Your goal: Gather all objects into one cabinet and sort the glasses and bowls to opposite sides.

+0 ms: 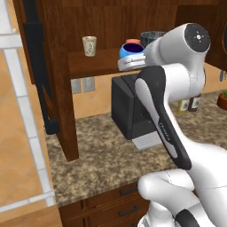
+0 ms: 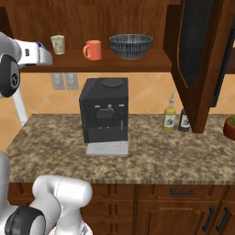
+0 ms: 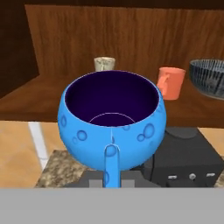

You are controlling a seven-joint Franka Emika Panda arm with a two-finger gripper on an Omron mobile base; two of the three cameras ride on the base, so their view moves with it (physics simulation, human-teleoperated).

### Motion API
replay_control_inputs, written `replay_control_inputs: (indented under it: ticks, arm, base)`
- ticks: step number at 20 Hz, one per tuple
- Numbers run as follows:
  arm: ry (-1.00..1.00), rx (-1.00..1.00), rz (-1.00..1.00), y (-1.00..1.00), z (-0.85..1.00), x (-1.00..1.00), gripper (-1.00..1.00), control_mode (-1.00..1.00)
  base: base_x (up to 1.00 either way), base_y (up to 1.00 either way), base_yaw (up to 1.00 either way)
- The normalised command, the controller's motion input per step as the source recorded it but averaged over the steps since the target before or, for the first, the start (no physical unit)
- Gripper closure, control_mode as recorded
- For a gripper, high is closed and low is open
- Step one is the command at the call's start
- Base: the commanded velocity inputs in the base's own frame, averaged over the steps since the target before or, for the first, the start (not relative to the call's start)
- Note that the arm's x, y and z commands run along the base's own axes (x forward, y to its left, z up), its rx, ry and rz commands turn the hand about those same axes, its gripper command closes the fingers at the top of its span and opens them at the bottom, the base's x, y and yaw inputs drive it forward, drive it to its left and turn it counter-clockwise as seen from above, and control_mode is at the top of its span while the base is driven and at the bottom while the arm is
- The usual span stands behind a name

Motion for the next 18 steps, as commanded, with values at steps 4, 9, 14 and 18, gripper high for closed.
replay_control_inputs:
  ticks: [4,9,14,18]
  arm:
    - [-0.04,0.16,-0.05,0.0,-0.06,0.03,1.0,-1.0]
    - [0.1,0.02,-0.08,0.16,0.04,0.51,1.0,-1.0]
    - [0.19,0.0,-0.09,0.01,0.07,0.45,1.0,-1.0]
    - [-0.01,-0.04,0.0,0.0,-0.34,0.0,1.0,-1.0]
  base:
    - [0.0,0.0,0.0]
    - [0.0,0.0,0.0]
    - [0.0,0.0,0.0]
    - [0.0,0.0,0.0]
